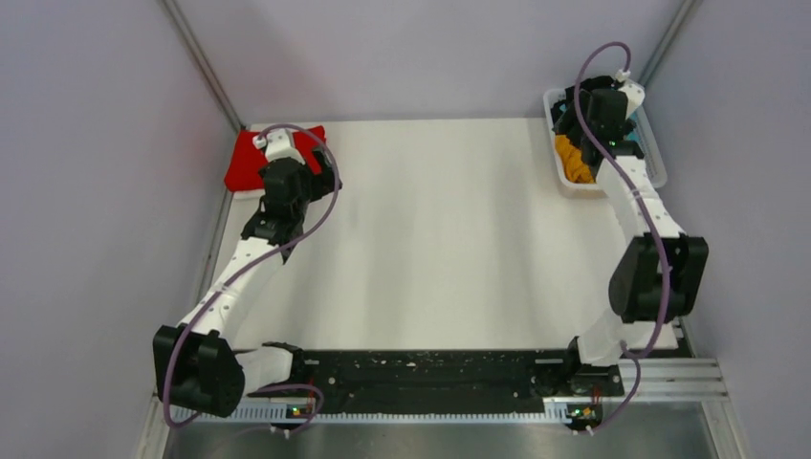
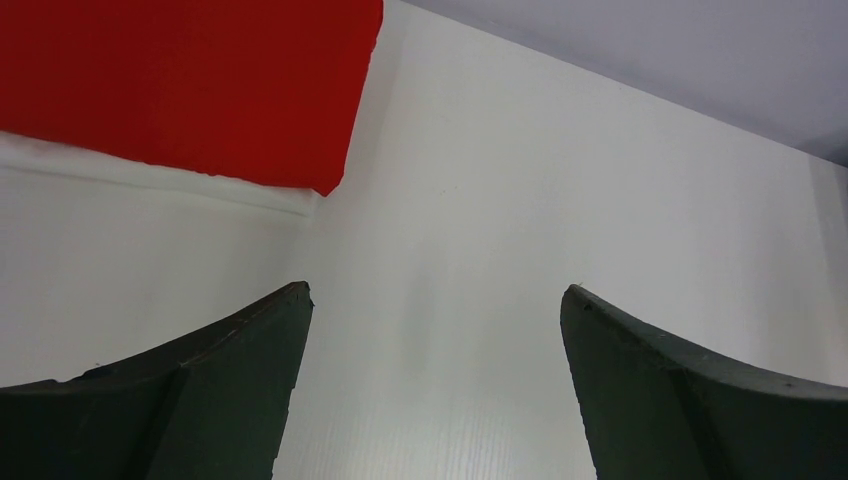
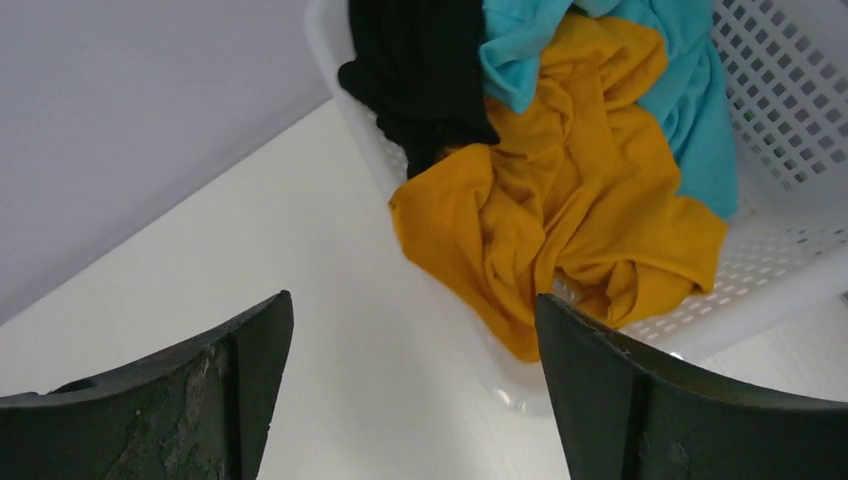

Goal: Fold and stack the t-shirts
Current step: Grab crumpled tshirt from bin with the right arm

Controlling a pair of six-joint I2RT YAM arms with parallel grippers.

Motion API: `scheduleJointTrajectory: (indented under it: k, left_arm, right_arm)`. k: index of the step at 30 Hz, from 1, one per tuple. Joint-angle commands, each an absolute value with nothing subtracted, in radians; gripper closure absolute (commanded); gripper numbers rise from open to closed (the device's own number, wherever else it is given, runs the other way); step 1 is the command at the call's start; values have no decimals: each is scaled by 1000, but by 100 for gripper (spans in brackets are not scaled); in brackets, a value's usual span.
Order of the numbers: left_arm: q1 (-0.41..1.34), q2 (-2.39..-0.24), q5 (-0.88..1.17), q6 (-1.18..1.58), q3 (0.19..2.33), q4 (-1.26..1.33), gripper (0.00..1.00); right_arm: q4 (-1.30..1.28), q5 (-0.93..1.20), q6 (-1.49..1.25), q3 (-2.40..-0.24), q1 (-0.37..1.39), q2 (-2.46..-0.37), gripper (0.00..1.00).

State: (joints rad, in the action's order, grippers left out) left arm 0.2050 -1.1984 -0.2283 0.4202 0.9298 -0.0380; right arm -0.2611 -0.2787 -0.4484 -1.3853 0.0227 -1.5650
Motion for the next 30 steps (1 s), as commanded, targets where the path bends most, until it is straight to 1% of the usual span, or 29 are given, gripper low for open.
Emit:
scheduleJointTrajectory:
  k: [1, 4, 9, 18, 21, 24, 26, 27, 29, 30]
  left_arm:
    - [204, -1149, -266, 378, 959, -63, 1]
    - [204, -1132, -270, 371, 943, -71, 1]
    - [202, -1119, -290, 376, 932, -94, 1]
    - [202, -1100, -305, 386, 922, -129, 1]
    - [202, -1092, -309, 389, 918, -139, 1]
    - [202, -1081, -311, 392, 911, -144, 1]
    - [202, -1074, -313, 396, 906, -149, 1]
    - [202, -1073, -314, 398, 903, -149, 1]
    - [202, -1071, -315, 399, 904, -152, 1]
    - [202, -1069, -317, 399, 904, -157, 1]
  right_arm:
    - [-412, -191, -535, -1572, -88, -1777, 13]
    - [-442, -86, -537, -1654, -119, -1876, 16]
    - [-441, -164, -526, -1697, -130, -1960, 17]
    - [-352, -149, -521, -1706, -140, -2047, 24]
    - [-302, -97, -519, -1699, -141, -2076, 28]
    - [-246, -48, -520, -1691, -141, -2097, 35]
    - [-192, -36, -520, -1681, -141, -2106, 43]
    - [-178, -40, -524, -1681, -141, -2110, 52]
    - [-162, -42, -533, -1680, -140, -2102, 80]
    - [-153, -42, -533, -1676, -141, -2086, 91]
